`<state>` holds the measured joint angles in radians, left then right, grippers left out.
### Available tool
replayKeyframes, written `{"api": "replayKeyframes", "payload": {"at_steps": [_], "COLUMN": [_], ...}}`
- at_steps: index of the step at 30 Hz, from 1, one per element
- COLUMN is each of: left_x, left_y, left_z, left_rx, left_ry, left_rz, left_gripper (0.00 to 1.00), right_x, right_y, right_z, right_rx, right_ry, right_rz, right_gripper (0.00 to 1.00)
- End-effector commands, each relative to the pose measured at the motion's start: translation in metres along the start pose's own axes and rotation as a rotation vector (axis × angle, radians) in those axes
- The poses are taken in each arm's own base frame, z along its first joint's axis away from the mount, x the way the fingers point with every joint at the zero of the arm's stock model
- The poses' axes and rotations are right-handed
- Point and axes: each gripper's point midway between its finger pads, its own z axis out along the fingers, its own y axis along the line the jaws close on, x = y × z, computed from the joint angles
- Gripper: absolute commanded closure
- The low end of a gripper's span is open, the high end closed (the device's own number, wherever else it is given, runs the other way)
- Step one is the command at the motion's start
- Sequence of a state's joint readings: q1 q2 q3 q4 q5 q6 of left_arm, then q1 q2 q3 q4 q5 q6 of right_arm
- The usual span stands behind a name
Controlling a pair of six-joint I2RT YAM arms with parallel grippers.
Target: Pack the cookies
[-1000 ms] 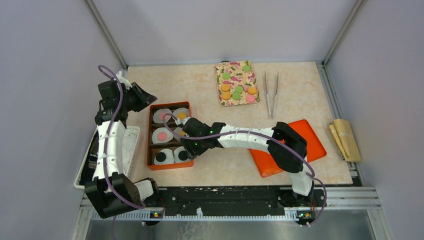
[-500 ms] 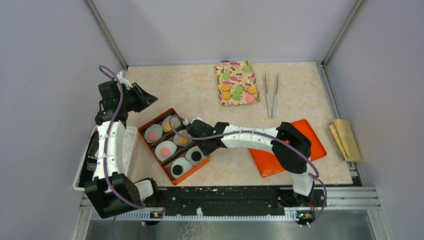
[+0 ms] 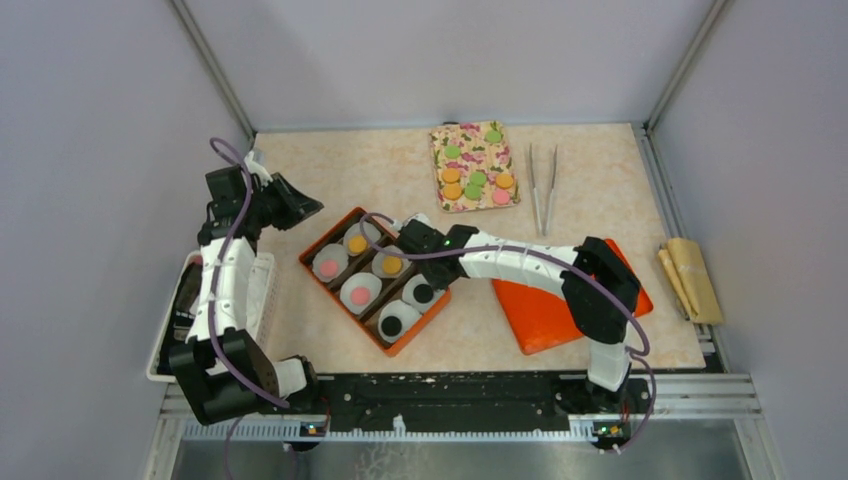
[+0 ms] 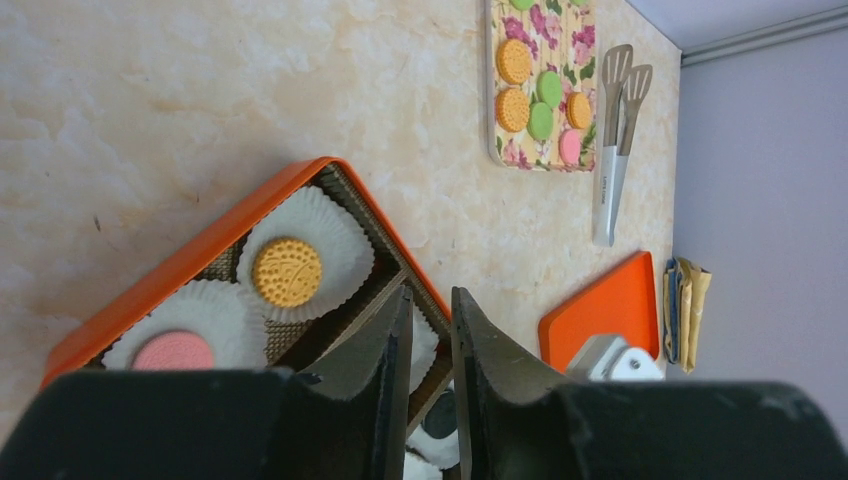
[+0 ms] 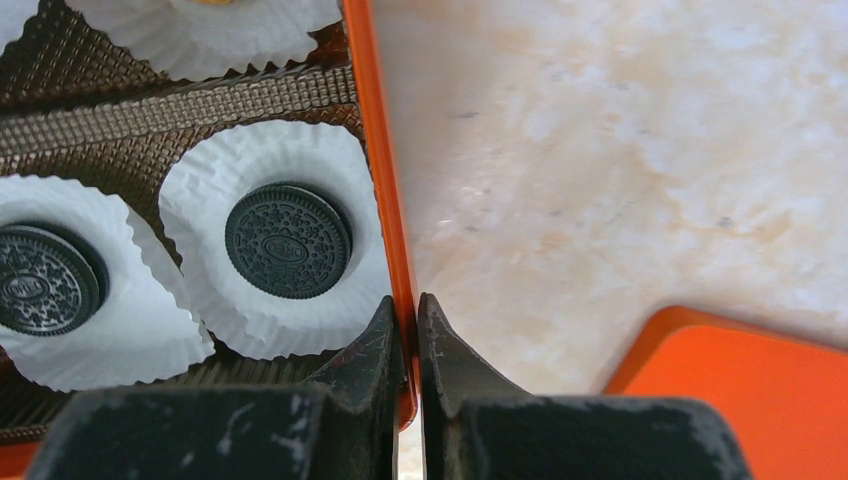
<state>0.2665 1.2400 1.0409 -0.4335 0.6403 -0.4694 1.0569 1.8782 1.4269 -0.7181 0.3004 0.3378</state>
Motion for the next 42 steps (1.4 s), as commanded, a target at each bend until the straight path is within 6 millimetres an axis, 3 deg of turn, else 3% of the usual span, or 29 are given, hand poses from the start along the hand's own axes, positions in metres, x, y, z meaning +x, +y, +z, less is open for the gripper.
{"api": "replayKeyframes", "payload": {"at_steps": [1, 8, 12, 15, 20, 24, 28, 32, 34, 38, 42], "left_x": [-0.003, 0.019, 0.036, 0.047, 0.044, 0.044, 0.039, 0.025, 0.014, 0.002, 0.006], "left_y": [-0.004, 0.016, 0.021, 0.011, -0.010, 0.000, 0.028, 0.046, 0.049, 0.052, 0.066], "left_z": [0.003, 0.028, 0.045, 0.057, 0.074, 0.099, 0.121, 0.141, 0.148, 0.155, 0.156], "left_rx": [0.042, 0.036, 0.033, 0.044, 0.045, -0.019, -0.128, -0.196, -0.225, -0.255, -0.310], "left_ry": [-0.011, 0.036, 0.054, 0.073, 0.044, 0.055, 0.046, 0.019, 0.003, -0.008, 0.005], "left_rz": [0.025, -0.016, -0.051, -0.029, 0.030, 0.024, 0.011, 0.023, 0.035, 0.056, 0.065], "left_gripper": [0.74, 0.78, 0.82, 0.83, 0.83, 0.84, 0.85, 0.87, 0.87, 0.87, 0.87], "right_x": [-0.032, -0.053, -0.061, -0.064, -0.064, -0.062, -0.060, -0.063, -0.064, -0.067, -0.066], "right_y": [-0.057, -0.105, -0.118, -0.117, -0.110, -0.106, -0.102, -0.103, -0.108, -0.111, -0.093], "right_z": [-0.017, 0.001, 0.009, 0.013, 0.020, 0.022, 0.022, 0.012, 0.003, -0.029, -0.056], "right_rx": [0.122, 0.176, 0.187, 0.174, 0.143, 0.119, 0.095, 0.091, 0.108, 0.101, 0.044], "right_ry": [-0.098, -0.089, -0.093, -0.095, -0.088, -0.088, -0.086, -0.128, -0.156, -0.220, -0.271], "right_rz": [0.054, 0.099, 0.113, 0.115, 0.111, 0.113, 0.120, 0.144, 0.160, 0.171, 0.145], "right_gripper": [0.96, 0.91, 0.91, 0.91, 0.92, 0.92, 0.89, 0.59, 0.49, 0.49, 0.57]}}
